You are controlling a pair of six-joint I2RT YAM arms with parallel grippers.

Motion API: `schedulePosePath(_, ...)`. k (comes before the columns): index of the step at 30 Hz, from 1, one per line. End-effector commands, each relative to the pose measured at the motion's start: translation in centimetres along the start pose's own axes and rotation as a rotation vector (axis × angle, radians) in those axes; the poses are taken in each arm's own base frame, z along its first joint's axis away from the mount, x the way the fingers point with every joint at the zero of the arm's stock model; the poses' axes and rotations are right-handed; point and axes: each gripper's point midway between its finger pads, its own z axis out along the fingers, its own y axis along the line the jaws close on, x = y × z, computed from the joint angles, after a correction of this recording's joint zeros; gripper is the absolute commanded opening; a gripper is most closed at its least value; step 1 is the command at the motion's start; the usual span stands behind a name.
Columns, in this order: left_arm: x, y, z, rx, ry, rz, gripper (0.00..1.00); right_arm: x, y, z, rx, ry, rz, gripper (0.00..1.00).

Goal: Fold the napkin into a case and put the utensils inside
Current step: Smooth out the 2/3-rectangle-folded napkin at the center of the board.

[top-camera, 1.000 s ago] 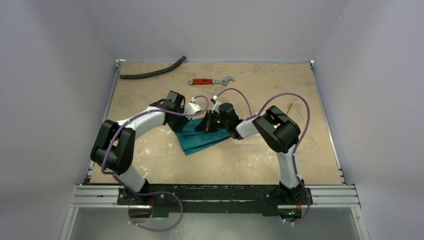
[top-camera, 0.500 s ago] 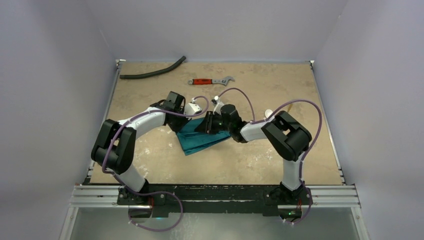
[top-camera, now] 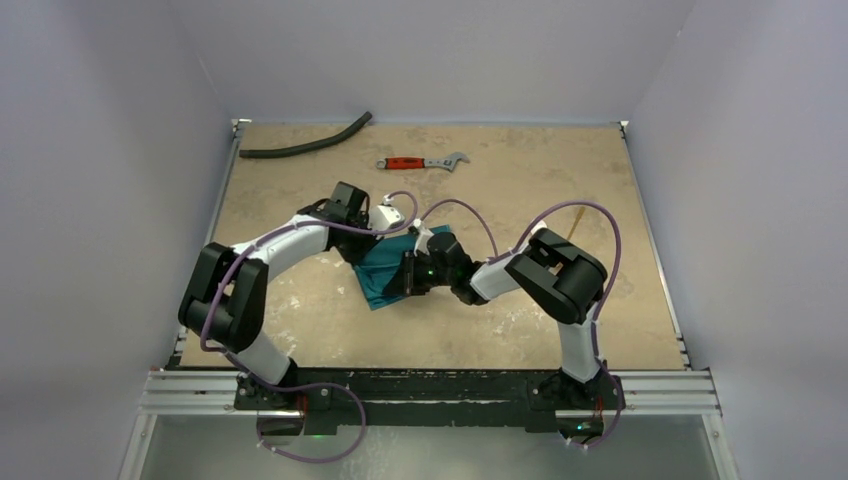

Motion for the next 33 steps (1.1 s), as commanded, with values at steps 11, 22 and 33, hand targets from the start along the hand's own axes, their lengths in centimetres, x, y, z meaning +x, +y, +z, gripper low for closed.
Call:
schedulePosePath(11,0.3,-2.1,-1.7,0.087,-0.035,0.105,0.00,0.3,-2.2,0.4,0.065,-0.025,0.074,0.09)
schedulePosePath(22,1.4,-3.4,-1.5,0.107,-0.009,0.167,0.00,0.4,-2.2,1.0,0.055,-0.008,0.093,0.07)
schedulePosePath(33,4.3,-2.5,0.1,0.050,0.056,0.255,0.00,-5.3,1.3,-3.0,-0.014,-0.067,0.048,0.28)
